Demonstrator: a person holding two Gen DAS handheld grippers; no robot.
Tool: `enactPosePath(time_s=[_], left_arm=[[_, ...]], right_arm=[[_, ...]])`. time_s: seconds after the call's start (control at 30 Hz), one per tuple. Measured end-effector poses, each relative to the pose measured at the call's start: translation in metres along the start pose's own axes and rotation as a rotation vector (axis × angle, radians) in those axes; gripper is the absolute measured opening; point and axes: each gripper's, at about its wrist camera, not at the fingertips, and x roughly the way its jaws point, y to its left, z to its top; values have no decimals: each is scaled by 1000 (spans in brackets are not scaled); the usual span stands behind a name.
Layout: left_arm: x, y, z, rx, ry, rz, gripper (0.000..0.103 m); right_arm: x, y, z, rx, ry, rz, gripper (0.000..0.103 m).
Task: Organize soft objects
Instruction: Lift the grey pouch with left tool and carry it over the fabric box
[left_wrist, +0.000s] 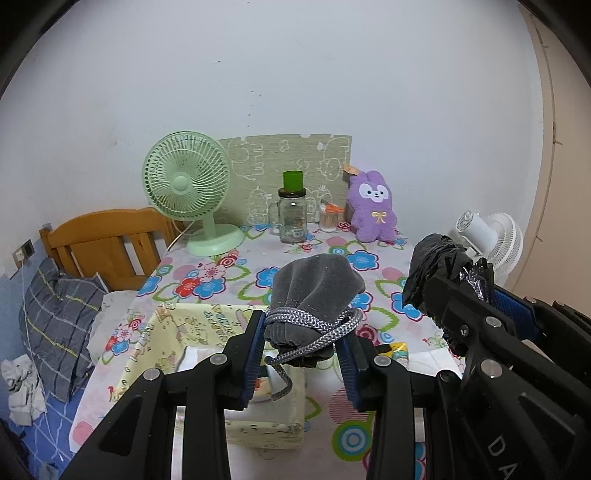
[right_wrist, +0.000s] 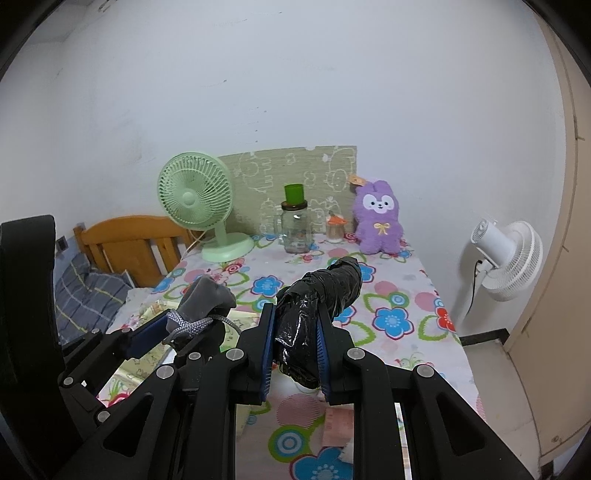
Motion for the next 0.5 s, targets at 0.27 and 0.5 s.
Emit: enactPosePath(time_s=[0.27, 0.5], left_arm=[[3, 25, -1, 2, 9, 14, 38], [7, 44, -3, -7, 14, 25, 38]], right_arm=[[10, 24, 2, -32, 16, 19, 24], [21, 43, 4, -64, 35, 34, 24]])
